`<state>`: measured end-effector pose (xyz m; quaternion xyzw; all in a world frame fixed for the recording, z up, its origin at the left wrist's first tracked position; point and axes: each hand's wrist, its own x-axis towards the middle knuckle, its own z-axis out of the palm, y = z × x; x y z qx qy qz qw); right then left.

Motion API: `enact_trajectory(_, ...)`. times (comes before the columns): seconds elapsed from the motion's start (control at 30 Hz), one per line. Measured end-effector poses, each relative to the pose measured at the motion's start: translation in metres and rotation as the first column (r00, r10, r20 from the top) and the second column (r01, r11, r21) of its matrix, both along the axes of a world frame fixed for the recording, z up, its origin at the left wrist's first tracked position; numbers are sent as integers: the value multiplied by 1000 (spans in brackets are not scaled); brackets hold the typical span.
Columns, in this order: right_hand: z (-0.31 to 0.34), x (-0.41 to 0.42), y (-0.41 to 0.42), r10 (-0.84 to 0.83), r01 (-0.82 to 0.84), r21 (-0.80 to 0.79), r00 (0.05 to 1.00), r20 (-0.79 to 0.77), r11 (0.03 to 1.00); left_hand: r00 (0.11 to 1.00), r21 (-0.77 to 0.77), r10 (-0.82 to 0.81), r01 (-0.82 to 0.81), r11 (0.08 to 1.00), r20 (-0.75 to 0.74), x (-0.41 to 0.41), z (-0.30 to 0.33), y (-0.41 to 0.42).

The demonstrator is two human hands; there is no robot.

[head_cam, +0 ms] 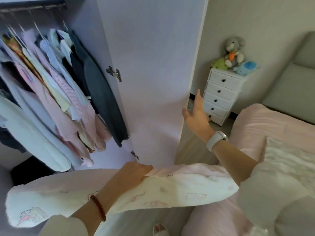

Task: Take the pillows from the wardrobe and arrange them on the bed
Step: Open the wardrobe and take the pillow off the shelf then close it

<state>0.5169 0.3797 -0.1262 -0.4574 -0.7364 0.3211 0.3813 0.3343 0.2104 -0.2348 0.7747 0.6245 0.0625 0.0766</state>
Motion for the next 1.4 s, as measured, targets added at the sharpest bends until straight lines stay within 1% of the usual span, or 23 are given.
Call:
enact_trajectory(0.07,2,-18,3,24,-26,-39,999,-44,999,998,13,35,-36,999,50,-12,0,-9)
enact_trajectory(0.13,2,-31,3,-40,33,-73,996,-85,997,996,21,63,-65,998,69,-26,8,-18)
enact_trajectory(0.27,3,-40,0,-170,164,-62,981,-98,984,996,32,85,-85,996,4,-48,22,-36)
enact_trajectory(0.33,0,-44,-14,-172,173,-8,976,-133,985,992,12,109,-109,994,-61,-54,27,-43)
enact_trajectory(0.43,-9,-53,-53,-53,77,97,970,-236,992,987,-32,106,-111,993,-119,-58,27,-53)
enact_trajectory(0.47,-14,-57,-66,-5,35,120,970,-244,992,985,-46,101,-109,993,-141,-58,25,-56)
enact_trajectory(0.57,-27,-76,-99,153,-119,165,966,-207,979,972,-104,111,-134,985,-206,-53,21,-69)
enact_trajectory(0.67,-35,-106,-130,347,-321,181,927,-139,930,970,-82,110,-131,988,-219,-55,22,-88)
enact_trajectory(0.8,-32,-161,-151,604,-600,139,797,19,787,949,-87,279,-293,952,-145,-66,20,-119)
enact_trajectory(0.9,-18,-207,-157,755,-761,-10,642,131,649,918,-46,380,-387,921,-117,-75,24,-141)
enact_trajectory(0.93,-13,-221,-157,787,-794,-59,587,189,606,907,-34,414,-417,908,-80,-78,26,-148)
enact_trajectory(1.0,-10,-240,-158,840,-843,-153,464,280,516,888,5,458,-458,889,-36,-82,30,-161)
enact_trajectory(1.07,-20,-239,-164,891,-859,-302,315,326,414,867,40,498,-497,867,-21,-85,33,-171)
enact_trajectory(1.13,-40,-218,-174,908,-834,-438,161,386,334,840,49,543,-541,840,-29,-83,32,-181)
enact_trajectory(1.2,-58,-193,-179,912,-814,-514,46,407,270,809,66,588,-586,807,3,-80,28,-187)
enact_trajectory(1.23,-64,-181,-179,904,-821,-510,16,426,255,794,77,607,-607,791,25,-77,27,-190)
enact_trajectory(1.27,-70,-174,-176,875,-850,-462,-2,485,254,783,92,620,-621,778,47,-75,25,-192)
enact_trajectory(1.33,-79,-167,-170,726,-930,-290,-37,686,227,749,109,656,-662,741,93,-72,20,-195)
enact_trajectory(1.37,-84,-167,-169,642,-957,-210,-32,766,202,731,111,676,-683,722,98,-70,17,-197)
enact_trajectory(1.4,-88,-168,-169,588,-972,-138,-1,809,188,711,100,695,-703,704,103,-70,15,-198)
